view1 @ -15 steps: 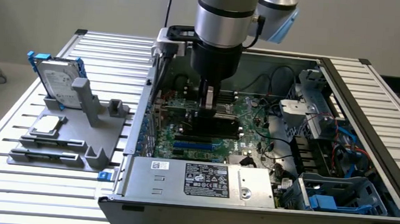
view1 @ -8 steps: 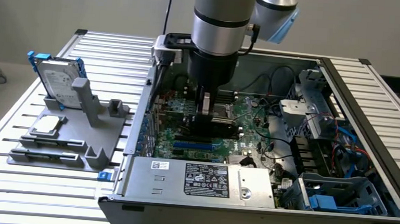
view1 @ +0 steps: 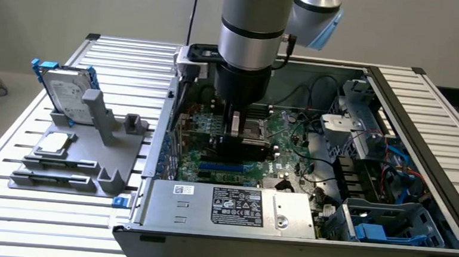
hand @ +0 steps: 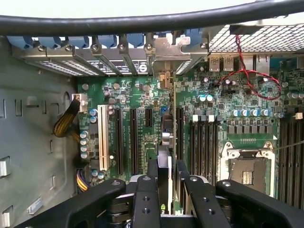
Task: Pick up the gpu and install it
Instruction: 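Insert the gpu into the slot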
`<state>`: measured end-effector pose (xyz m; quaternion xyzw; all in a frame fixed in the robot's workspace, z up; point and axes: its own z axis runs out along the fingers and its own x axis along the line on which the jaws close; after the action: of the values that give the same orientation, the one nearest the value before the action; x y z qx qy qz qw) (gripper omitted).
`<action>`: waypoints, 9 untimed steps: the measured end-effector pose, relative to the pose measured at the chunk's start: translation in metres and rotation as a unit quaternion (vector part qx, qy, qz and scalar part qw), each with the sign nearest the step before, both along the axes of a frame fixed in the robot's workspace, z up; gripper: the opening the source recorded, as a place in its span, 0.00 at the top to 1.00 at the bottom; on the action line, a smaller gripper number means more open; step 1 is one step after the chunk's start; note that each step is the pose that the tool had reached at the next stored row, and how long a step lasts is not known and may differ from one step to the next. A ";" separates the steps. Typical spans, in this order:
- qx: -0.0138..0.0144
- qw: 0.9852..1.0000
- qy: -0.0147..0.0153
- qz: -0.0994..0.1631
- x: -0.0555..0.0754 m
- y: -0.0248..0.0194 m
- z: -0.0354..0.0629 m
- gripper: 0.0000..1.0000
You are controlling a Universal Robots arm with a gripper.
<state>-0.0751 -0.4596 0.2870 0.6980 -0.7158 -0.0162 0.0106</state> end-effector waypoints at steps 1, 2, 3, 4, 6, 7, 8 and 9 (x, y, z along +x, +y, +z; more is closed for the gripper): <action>0.000 1.000 0.000 0.000 0.000 -0.0006 -0.0016 0.74; 0.000 1.000 0.000 0.000 0.000 -0.0011 -0.0031 0.74; 0.001 1.000 0.000 0.000 -0.001 -0.0016 -0.0044 0.74; 0.002 1.000 0.000 0.000 -0.001 -0.0022 -0.0053 0.74; 0.003 1.000 0.000 0.000 -0.001 -0.0026 -0.0068 0.74; 0.004 1.000 0.000 0.000 -0.002 -0.0028 -0.0074 0.74; 0.005 1.000 0.000 0.000 -0.002 -0.0028 -0.0080 0.74; 0.005 1.000 0.000 0.000 -0.002 -0.0030 -0.0084 0.74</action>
<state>-0.0774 -0.4626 0.2785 0.6982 -0.7156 -0.0199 0.0070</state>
